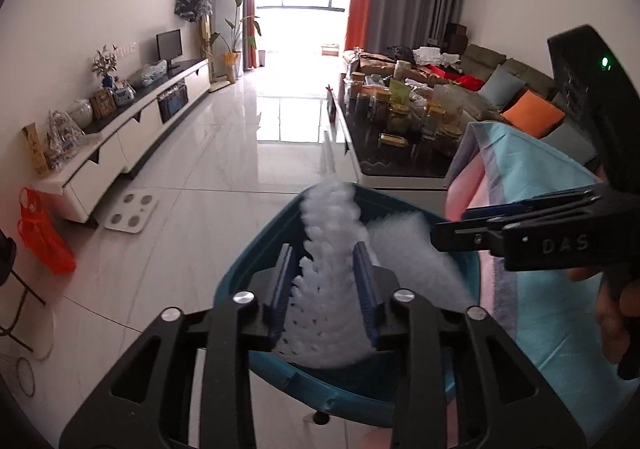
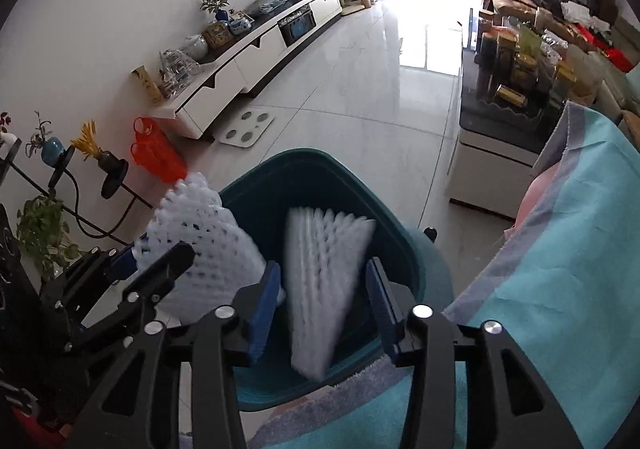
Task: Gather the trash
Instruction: 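Carry both foam nets to the teal bin and open both tools over it, then move both empty tools back over the table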
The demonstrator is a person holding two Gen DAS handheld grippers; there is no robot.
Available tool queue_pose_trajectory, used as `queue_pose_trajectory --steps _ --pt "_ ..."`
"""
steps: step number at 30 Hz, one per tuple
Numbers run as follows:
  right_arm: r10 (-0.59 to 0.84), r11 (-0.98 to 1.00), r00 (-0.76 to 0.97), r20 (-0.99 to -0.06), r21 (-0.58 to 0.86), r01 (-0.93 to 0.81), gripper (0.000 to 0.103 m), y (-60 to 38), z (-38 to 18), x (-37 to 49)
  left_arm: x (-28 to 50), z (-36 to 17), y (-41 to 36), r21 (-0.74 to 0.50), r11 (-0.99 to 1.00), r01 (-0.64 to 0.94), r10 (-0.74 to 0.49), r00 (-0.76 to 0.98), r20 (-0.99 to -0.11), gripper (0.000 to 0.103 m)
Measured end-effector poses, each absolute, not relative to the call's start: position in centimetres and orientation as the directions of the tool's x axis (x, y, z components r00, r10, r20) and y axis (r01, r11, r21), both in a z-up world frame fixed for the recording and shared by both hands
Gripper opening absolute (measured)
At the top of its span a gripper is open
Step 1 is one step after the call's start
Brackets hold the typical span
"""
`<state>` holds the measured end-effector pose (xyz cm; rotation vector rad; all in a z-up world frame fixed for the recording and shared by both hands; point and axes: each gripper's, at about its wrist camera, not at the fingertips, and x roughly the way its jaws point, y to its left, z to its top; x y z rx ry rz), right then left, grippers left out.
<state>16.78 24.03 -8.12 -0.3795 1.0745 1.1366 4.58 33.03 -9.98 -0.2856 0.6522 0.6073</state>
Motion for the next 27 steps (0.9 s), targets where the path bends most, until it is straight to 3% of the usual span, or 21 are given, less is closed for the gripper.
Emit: queue_pose_trajectory --steps 2,3,4,6,9,11,13,17,22,27 --pt "0.551 0.432 0.039 -0.833 0.245 -0.868 0.049 23.8 -7.9 17.1 4.2 -9.8 32.9 -0.063 0.783 -0.618 0.449 0.633 -0.63 0.044" --pt "0.554 0.435 0.032 -0.832 0.257 -0.863 0.052 23.6 -8.0 17.3 4.1 -9.7 32.9 -0.065 0.781 -0.621 0.454 0.637 -0.623 0.058" --pt "0.557 0.44 0.034 -0.83 0.261 -0.859 0.053 23.6 -8.2 17.8 3.9 -9.8 32.8 -0.062 0.779 -0.624 0.459 0.635 -0.622 0.064" --pt "0.572 0.448 0.045 -0.819 0.265 -0.854 0.054 23.0 -7.8 18.1 3.7 -9.5 32.6 -0.055 0.779 -0.624 0.465 0.635 -0.616 0.066" --pt "0.6 0.455 0.057 -0.798 0.282 -0.845 0.058 21.9 -7.0 18.4 3.0 -8.7 32.1 -0.065 0.77 -0.634 0.48 0.644 -0.596 0.08" --pt "0.626 0.456 0.074 -0.776 0.288 -0.842 0.063 20.8 -6.0 18.3 2.2 -7.9 31.7 -0.083 0.768 -0.636 0.484 0.66 -0.575 0.084" --pt "0.657 0.462 0.105 -0.746 0.288 -0.839 0.071 19.3 -5.0 18.2 1.2 -6.4 31.0 -0.094 0.761 -0.642 0.504 0.675 -0.539 0.098" --pt "0.716 0.477 0.208 -0.666 0.25 -0.842 0.089 15.9 -2.1 17.3 -1.0 -3.5 29.4 -0.15 0.741 -0.654 0.54 0.714 -0.446 0.098" --pt "0.75 0.519 0.334 -0.571 0.195 -0.832 0.096 11.7 0.9 15.8 -2.7 -0.3 27.0 -0.18 0.748 -0.639 0.555 0.75 -0.359 0.098" --pt "0.756 0.559 0.439 -0.486 0.129 -0.819 0.096 7.5 2.4 14.2 -4.1 2.5 23.6 -0.184 0.778 -0.6 0.547 0.792 -0.272 0.098"
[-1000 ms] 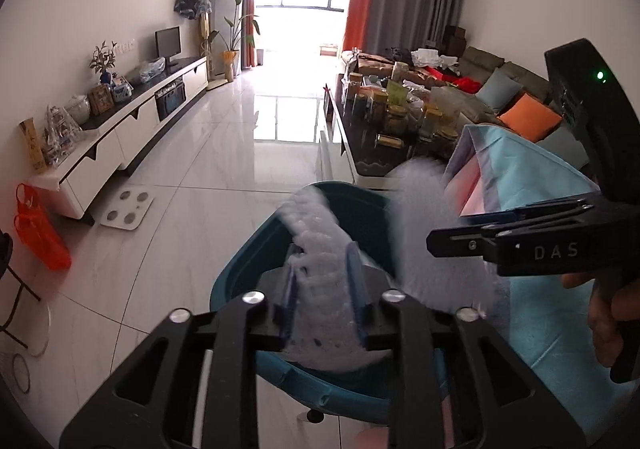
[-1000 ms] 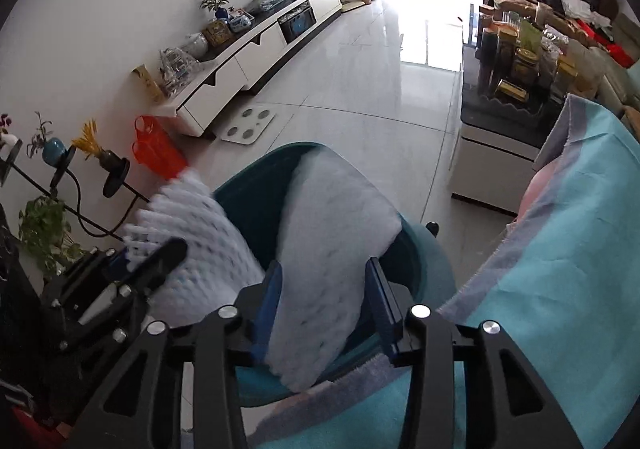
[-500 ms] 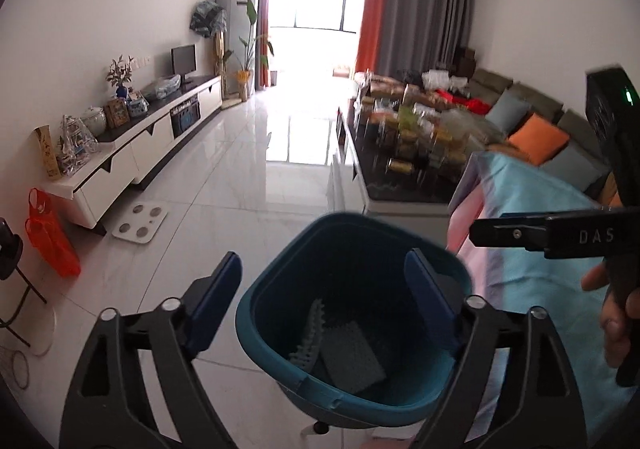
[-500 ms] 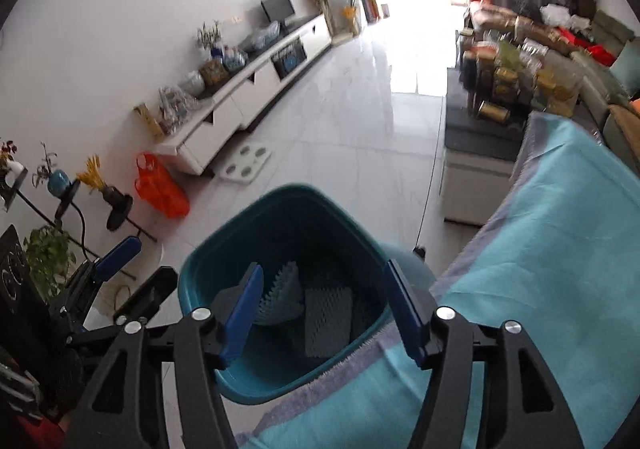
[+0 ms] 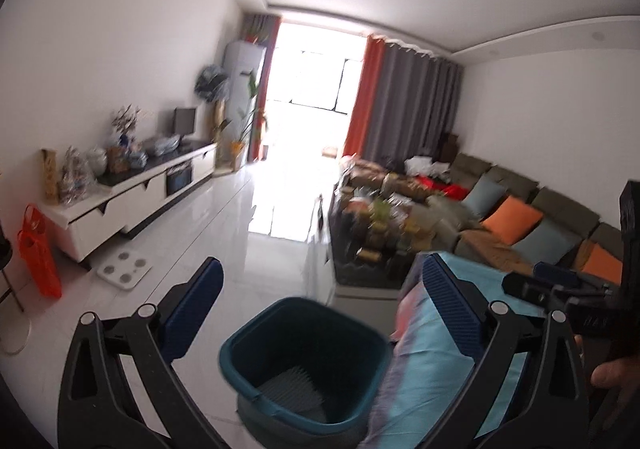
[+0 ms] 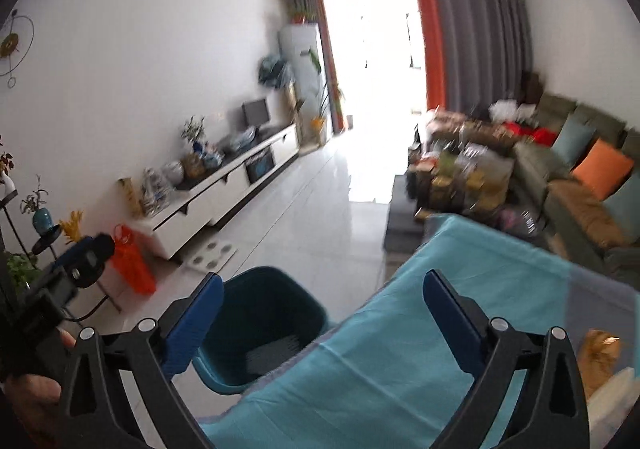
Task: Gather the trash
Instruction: 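Move both empty tools back over the table, then grasp a blue-dotted paper cup with the left tool while the right tool grasps the white plastic bag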
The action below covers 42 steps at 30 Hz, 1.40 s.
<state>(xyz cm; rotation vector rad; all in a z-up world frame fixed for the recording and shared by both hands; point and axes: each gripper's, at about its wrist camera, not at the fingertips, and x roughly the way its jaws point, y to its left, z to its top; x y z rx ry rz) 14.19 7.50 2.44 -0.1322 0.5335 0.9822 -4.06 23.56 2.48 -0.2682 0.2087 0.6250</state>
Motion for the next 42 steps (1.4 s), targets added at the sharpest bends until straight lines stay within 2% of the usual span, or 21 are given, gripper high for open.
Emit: queue_pose_trajectory --steps 3,9,13,16,23,28,34,37,42 --pt "0.758 0.584 0.498 -0.421 0.101 -0.805 0.096 4.6 3.4 12.7 -4.0 3.8 21.0 -0.177 0.811 -0.557 0.52 0.826 -0.217 0.098" --pt "0.71 0.675 0.638 -0.298 0.028 -0.738 0.096 -2.9 3.9 9.9 -2.4 4.3 14.4 -0.143 0.89 -0.432 0.409 0.897 -0.165 0.098" --pt "0.65 0.74 0.714 -0.26 0.006 -0.672 0.096 -7.7 3.4 8.5 -0.4 4.1 10.8 -0.121 0.931 -0.344 0.32 0.93 -0.181 0.098" --pt "0.59 0.796 0.771 -0.242 0.011 -0.605 0.096 -11.4 2.7 7.6 0.4 4.1 7.2 -0.117 0.961 -0.249 0.23 0.961 -0.153 0.098" --pt "0.439 0.896 0.875 -0.202 0.029 -0.443 0.096 -18.3 1.8 5.7 1.7 3.9 1.2 -0.055 0.991 -0.125 0.117 0.986 -0.121 0.098" --pt "0.338 0.941 0.916 -0.217 0.04 -0.337 0.096 -21.7 0.3 4.9 3.2 2.8 -1.7 -0.054 0.997 -0.057 0.049 0.987 -0.154 0.098" --pt "0.261 0.964 0.91 -0.321 0.047 -0.26 0.096 -24.1 -2.3 5.8 5.8 0.9 -4.8 -0.044 0.999 0.024 -0.033 0.976 -0.217 0.098" --pt "0.252 0.967 0.9 -0.357 0.06 -0.247 0.096 -24.7 -3.2 6.2 6.2 0.5 -5.1 -0.036 0.999 0.041 -0.048 0.973 -0.224 0.098" --pt "0.252 0.967 0.868 -0.427 0.068 -0.247 0.096 -24.9 -4.7 7.3 7.7 -0.5 -3.7 -0.043 0.998 0.045 -0.056 0.954 -0.294 0.098"
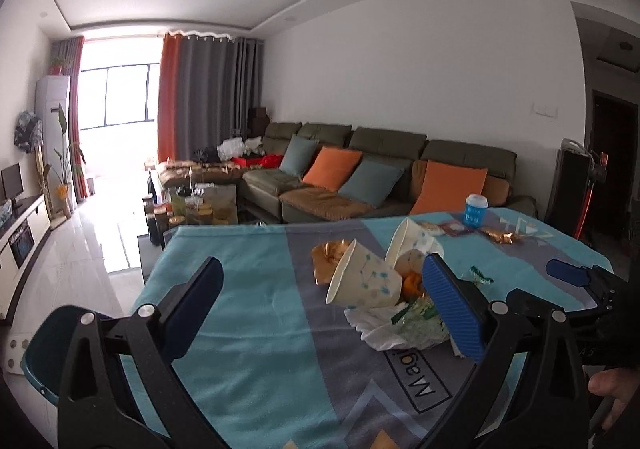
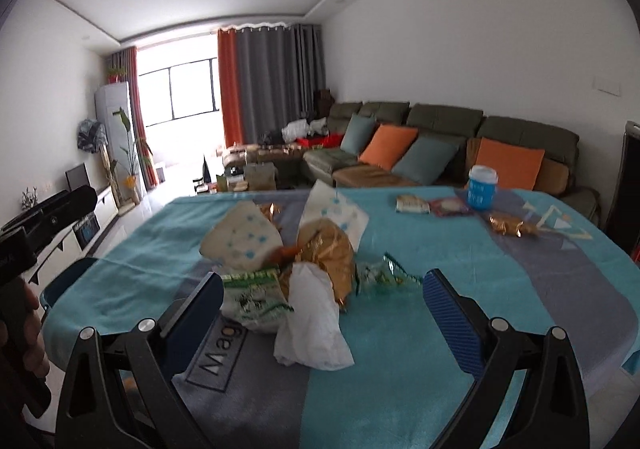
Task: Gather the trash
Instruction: 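Grasp a blue-dotted paper cup with the left tool while the right tool grasps the white plastic bag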
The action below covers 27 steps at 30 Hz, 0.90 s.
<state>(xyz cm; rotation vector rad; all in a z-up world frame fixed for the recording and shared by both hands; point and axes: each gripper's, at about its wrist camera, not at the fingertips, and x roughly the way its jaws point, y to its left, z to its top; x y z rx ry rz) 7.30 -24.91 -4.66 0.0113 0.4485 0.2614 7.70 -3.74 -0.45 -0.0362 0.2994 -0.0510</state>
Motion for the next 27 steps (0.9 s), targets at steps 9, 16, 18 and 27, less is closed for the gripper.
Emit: queue_pose_trajectory --steps 9,16,18,27 --pt "0.243 0.967 0.774 -0.585 0.082 -0.241 0.088 -25.3 -7.9 10.2 12.7 -2.8 -3.1 -0.069 0.994 0.084 -0.105 0.9 -0.422 0.098" --pt "0.268 0.959 0.722 -0.638 0.107 -0.261 0.073 -24.9 -9.5 11.6 16.5 -3.8 -4.0 -0.067 0.989 0.133 -0.149 0.869 -0.471 0.098" --pt "0.278 0.956 0.711 -0.646 0.116 -0.268 0.07 -24.7 -9.7 11.9 17.2 -4.0 -4.4 -0.066 0.987 0.143 -0.157 0.86 -0.485 0.098" --pt "0.327 0.94 0.651 -0.685 0.161 -0.302 0.039 -24.1 -10.6 13.1 21.1 -5.2 -7.8 -0.025 0.978 0.209 -0.19 0.825 -0.532 0.098"
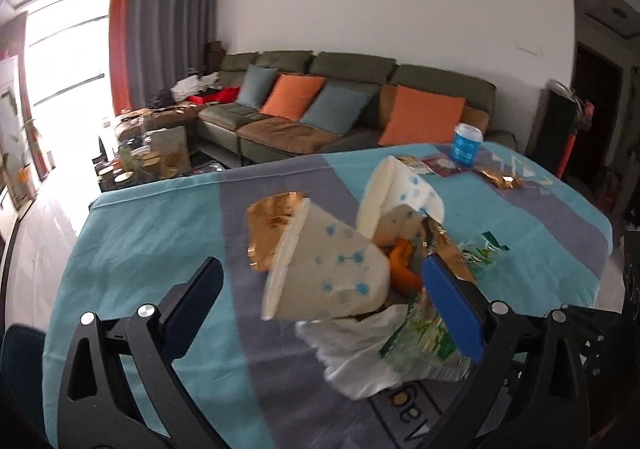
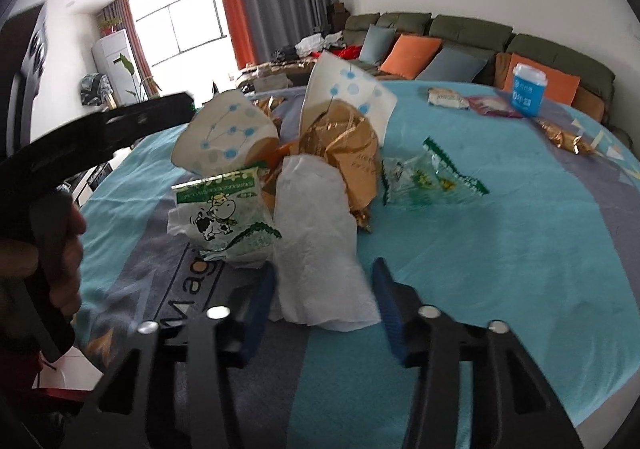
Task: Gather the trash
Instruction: 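Grasp a blue-dotted paper cup with the left tool while the right tool grasps the white plastic bag, then carry the paper cup and plastic bag to the teal bin and release both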
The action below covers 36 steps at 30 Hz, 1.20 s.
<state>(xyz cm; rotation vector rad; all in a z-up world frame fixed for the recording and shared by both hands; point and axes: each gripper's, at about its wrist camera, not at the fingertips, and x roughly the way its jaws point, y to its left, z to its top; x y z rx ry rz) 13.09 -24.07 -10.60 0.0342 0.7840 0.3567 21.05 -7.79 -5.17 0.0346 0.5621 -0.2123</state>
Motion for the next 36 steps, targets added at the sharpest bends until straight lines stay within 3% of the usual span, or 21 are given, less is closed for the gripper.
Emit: queue_pose_trajectory --steps 5,16,22,29,36 --pt "0.334 0.939 0.646 -0.686 0.183 -0.291 0.008 -24.6 -10.7 13.1 22.9 -5.8 -9.7 0.02 0.975 0.223 -0.174 0.809 -0.562 0.098" --pt "0.336 0.941 0.655 -0.677 0.209 -0.266 0.007 -26.1 -10.3 13.2 26.4 -7.1 -11.4 0.064 0.97 0.236 -0.141 0.755 -0.641 0.097" --pt "0.34 0.939 0.66 -0.67 0.213 -0.269 0.007 -26.3 -10.1 13.1 27.8 -8.7 -12.0 0.095 0.96 0.263 -0.12 0.695 -0.709 0.077" --pt "0.338 0.94 0.663 -0.668 0.213 -0.265 0.007 -26.6 -10.0 13.2 27.8 -8.8 -10.9 0.058 0.969 0.242 -0.133 0.7 -0.702 0.074" --pt "0.317 0.948 0.702 -0.638 0.196 -0.25 0.007 -27.0 -8.8 12.5 25.5 -5.5 -8.2 -0.039 0.975 0.218 -0.195 0.759 -0.621 0.074"
